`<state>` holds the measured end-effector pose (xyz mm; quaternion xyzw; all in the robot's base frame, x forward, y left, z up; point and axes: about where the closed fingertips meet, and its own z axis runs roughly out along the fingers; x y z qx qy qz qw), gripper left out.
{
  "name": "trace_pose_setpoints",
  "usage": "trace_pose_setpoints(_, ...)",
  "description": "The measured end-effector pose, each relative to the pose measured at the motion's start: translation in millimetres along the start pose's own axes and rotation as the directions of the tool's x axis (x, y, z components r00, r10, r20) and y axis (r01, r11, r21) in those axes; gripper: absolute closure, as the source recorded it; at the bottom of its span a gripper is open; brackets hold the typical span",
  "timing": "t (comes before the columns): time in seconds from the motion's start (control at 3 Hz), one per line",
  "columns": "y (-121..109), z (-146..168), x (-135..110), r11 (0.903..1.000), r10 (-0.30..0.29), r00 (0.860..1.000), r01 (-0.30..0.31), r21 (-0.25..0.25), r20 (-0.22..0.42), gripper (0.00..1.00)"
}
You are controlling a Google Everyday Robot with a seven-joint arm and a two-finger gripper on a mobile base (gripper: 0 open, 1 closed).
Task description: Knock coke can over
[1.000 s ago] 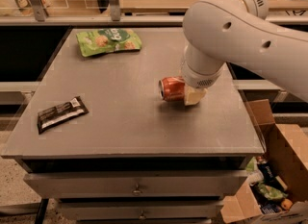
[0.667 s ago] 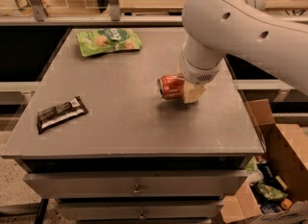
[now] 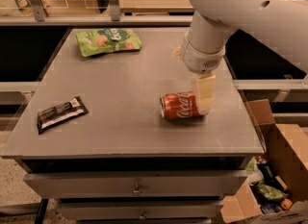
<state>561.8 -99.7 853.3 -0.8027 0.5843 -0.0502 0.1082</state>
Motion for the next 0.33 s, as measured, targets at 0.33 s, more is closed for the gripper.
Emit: trace_pose_setpoints(0.33, 0.0, 0.0, 0.0, 1.0, 0.0, 1.0, 0.0, 0.0, 0.0, 0.0)
